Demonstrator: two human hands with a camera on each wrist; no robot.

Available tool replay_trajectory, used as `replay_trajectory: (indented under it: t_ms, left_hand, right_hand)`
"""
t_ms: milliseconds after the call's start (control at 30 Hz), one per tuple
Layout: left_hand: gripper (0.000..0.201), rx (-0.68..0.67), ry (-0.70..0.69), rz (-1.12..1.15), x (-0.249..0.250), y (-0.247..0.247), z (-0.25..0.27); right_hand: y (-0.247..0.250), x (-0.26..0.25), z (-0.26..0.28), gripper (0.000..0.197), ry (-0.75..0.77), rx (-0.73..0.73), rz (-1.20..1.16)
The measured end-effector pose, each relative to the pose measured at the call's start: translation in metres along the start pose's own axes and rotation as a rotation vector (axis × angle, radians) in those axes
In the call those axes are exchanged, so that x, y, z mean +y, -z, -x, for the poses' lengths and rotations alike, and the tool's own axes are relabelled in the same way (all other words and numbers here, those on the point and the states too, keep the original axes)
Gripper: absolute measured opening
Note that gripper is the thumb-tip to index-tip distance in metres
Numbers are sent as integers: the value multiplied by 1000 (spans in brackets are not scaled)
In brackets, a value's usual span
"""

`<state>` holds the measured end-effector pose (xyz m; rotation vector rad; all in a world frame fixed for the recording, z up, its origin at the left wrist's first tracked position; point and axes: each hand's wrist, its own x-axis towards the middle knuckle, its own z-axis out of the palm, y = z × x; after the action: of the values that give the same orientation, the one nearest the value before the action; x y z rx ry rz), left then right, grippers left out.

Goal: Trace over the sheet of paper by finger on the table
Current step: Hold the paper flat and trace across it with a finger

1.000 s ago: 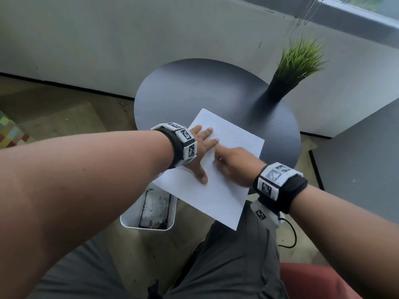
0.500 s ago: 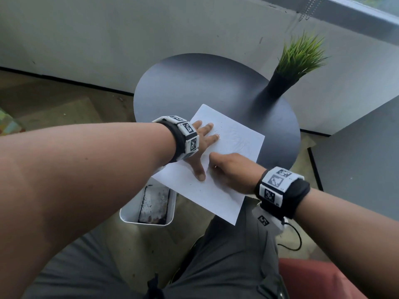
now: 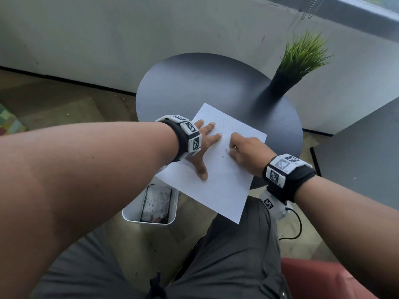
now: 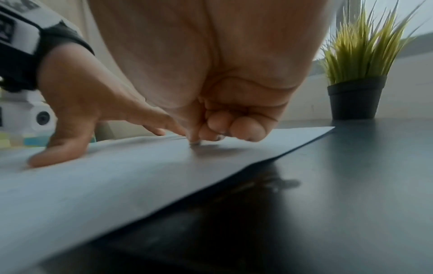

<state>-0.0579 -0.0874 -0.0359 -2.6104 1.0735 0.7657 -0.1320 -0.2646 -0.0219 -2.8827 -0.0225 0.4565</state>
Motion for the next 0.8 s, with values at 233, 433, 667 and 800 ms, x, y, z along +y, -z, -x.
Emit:
replay_trajectory:
  t_ms: [233,433,667,800]
  left_hand:
    - [137,-31,-3,-27,2,2,1]
    - [138,-28,-2,-11,2,4,2]
    - [138,-26,0,-34,3,4,2]
    - [137,-37,5,-27,4,4,4]
  right_hand:
    - [-19,-37,35,11,348,-154,35]
    - [-3,-2,16,14,73,-8,49]
    - [-9,-17,29,11,248,-148,61]
    - [0,6,4,13,-54,25,35]
